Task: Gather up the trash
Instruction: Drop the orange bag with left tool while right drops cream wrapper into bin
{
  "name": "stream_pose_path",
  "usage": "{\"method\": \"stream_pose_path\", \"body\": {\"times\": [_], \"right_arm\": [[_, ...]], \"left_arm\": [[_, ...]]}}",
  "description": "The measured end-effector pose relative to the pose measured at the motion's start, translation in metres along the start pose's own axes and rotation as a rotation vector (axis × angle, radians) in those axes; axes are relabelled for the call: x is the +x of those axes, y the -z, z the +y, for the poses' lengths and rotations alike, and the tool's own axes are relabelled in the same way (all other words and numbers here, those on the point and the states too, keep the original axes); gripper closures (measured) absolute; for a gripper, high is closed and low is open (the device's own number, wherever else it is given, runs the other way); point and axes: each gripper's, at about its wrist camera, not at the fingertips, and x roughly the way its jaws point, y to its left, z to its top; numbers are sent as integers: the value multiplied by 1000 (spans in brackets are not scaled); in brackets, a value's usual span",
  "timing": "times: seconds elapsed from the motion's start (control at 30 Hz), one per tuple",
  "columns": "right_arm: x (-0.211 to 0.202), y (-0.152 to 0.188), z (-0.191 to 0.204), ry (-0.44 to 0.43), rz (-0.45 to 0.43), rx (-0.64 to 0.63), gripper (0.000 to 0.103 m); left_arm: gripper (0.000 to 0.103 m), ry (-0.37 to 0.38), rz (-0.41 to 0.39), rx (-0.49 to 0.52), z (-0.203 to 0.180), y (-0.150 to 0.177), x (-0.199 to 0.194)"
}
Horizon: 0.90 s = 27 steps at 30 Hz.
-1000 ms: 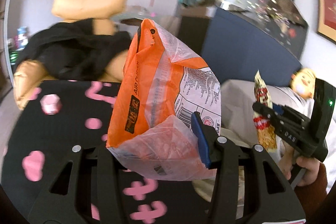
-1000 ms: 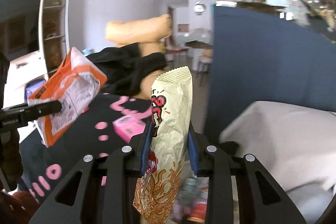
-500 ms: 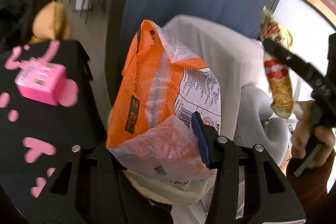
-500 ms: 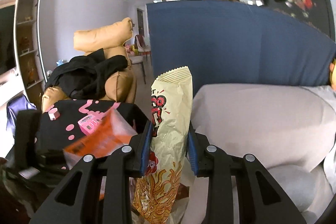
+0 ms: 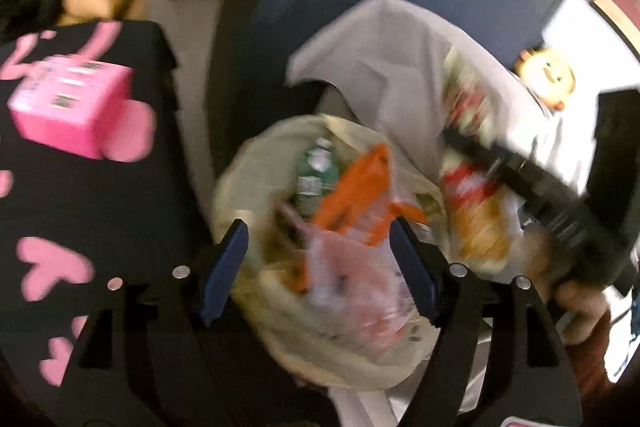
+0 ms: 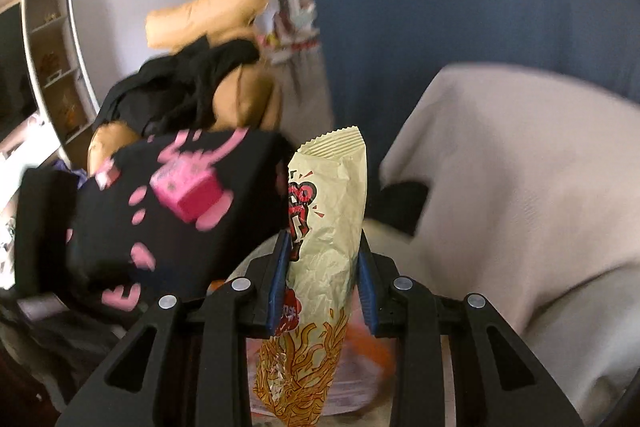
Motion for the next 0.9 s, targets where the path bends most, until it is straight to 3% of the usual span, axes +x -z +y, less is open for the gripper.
{"method": "stream_pose_path", "body": {"times": [0.17, 0.27, 0.4, 0.47, 0.6, 0.7, 0.83, 0.9], "right_arm": [[58, 30, 25, -58, 187, -73, 73], [87, 38, 22, 5, 265, -108, 73], [112, 41, -7, 111, 337, -35, 73], [118, 43, -15, 104, 373, 8, 73], [127, 45, -9, 139, 430, -25, 73], [118, 44, -2, 133, 395, -32, 69], [87, 41, -1, 79, 305, 10, 44], [73, 41, 3, 78, 265, 22, 42]], "left_arm": [[34, -81, -71, -36, 25, 7, -38], [34, -112, -101, -46, 32, 16, -59], [34, -119, -123, -54, 39, 18, -71], [34, -130, -139, -52, 41, 22, -75], [34, -162, -165, -62, 46, 29, -83], [34, -175, -165, -84, 50, 34, -88], [34, -219, -186, -89, 52, 42, -103], [31, -239, -200, -86, 51, 48, -111]]}}
